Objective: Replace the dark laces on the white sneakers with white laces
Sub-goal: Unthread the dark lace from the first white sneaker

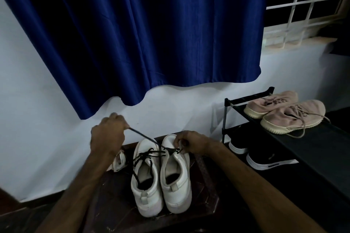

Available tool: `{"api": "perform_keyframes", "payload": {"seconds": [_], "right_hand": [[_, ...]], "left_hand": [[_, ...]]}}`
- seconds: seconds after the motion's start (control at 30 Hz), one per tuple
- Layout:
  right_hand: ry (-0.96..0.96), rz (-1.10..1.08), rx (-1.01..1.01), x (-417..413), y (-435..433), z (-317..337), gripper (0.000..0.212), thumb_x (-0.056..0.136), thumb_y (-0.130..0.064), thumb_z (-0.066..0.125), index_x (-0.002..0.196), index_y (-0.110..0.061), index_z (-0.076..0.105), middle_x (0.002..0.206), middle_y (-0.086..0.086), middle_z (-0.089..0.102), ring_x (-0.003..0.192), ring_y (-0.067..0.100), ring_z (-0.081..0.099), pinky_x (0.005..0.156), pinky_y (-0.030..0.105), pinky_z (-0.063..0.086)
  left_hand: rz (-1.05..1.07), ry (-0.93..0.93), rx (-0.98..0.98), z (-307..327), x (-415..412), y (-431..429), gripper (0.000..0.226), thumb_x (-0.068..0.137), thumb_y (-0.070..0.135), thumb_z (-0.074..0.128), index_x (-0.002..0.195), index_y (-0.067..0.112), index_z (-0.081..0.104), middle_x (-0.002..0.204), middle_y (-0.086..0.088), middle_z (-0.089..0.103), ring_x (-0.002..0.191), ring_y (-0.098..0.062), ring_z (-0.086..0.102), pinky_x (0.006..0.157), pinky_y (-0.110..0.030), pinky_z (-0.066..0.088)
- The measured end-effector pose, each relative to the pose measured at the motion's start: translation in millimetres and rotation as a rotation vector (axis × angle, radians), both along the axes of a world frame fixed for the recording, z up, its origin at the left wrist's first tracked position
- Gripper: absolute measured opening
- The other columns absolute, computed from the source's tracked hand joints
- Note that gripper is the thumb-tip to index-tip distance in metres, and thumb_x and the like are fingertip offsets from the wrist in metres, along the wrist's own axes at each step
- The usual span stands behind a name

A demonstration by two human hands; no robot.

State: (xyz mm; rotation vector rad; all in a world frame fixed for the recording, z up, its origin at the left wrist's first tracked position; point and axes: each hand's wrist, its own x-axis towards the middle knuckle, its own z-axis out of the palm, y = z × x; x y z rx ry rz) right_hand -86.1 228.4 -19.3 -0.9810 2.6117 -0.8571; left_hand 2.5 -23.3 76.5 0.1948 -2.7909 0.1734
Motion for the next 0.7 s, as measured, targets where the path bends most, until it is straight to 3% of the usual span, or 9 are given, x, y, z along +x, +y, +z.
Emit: {"api": "perform_keyframes", "payload": {"seconds": [0.07,0.13,0.27,0.37,0.5,0.7], "right_hand": [[-0.016,0.009,0.012,-2.0,0.7,-1.1,0.029,0.074,-0.003,0.077,0.1,-0.013,0.069,0.092,0.01,0.065,0.083,0.024,0.061,0.075,0.021,0.05],[0.0,0.018,0.026,-2.2,0.8,0.1,0.029,0.075,-0.004,0.077,0.102,-0.012,0.069,0.091,0.005,0.062,0.079,0.016,0.056,0.066,0.009,0.04],[0.032,0.012,0.022,-0.7,-0.7,-0.1,0.03,0.075,-0.004,0.077,0.104,-0.01,0.068,0.094,0.013,0.064,0.081,0.022,0.058,0.065,0.015,0.04],[0.044,0.003,0.039,-1.7,-2.2,-2.1,0.032,0.075,-0.006,0.078,0.105,-0.01,0.068,0.101,0.017,0.066,0.088,0.027,0.061,0.07,0.021,0.04],[0.041,0.011,0.047,-3.3,-2.6,-2.6,0.028,0.074,-0.006,0.077,0.1,-0.013,0.068,0.102,0.013,0.066,0.08,0.017,0.056,0.06,0.011,0.036],[0.027,0.023,0.0,-4.2,-2.1,-7.1,0.03,0.071,-0.001,0.078,0.097,-0.013,0.068,0.096,0.007,0.065,0.075,0.013,0.054,0.068,0.021,0.044]], "left_hand": [[-0.014,-0.14,-0.017,-5.5,0.3,3.0,0.021,0.094,0.018,0.053,0.112,0.021,0.064,0.113,0.0,0.056,0.105,-0.02,0.055,0.077,-0.035,0.046],[-0.137,-0.173,0.123,-13.4,-0.3,19.4,0.023,0.097,0.029,0.052,0.116,0.026,0.064,0.118,0.004,0.058,0.109,-0.018,0.056,0.085,-0.035,0.047],[-0.385,-0.293,0.334,-22.5,-7.9,64.8,0.019,0.093,0.032,0.058,0.107,0.034,0.071,0.111,0.013,0.065,0.104,-0.011,0.059,0.088,-0.03,0.045],[-0.388,-0.453,0.258,-26.9,-13.0,82.8,0.015,0.084,0.035,0.066,0.097,0.033,0.074,0.104,0.012,0.069,0.097,-0.012,0.062,0.079,-0.026,0.042],[-0.36,-0.455,0.157,-25.8,-19.9,90.0,0.015,0.08,0.03,0.069,0.094,0.028,0.074,0.102,0.006,0.07,0.095,-0.017,0.064,0.077,-0.026,0.041],[-0.341,-0.486,-0.178,-21.8,-18.1,110.2,0.028,0.095,0.023,0.051,0.12,0.013,0.058,0.125,-0.009,0.058,0.115,-0.029,0.057,0.092,-0.035,0.041]]}}
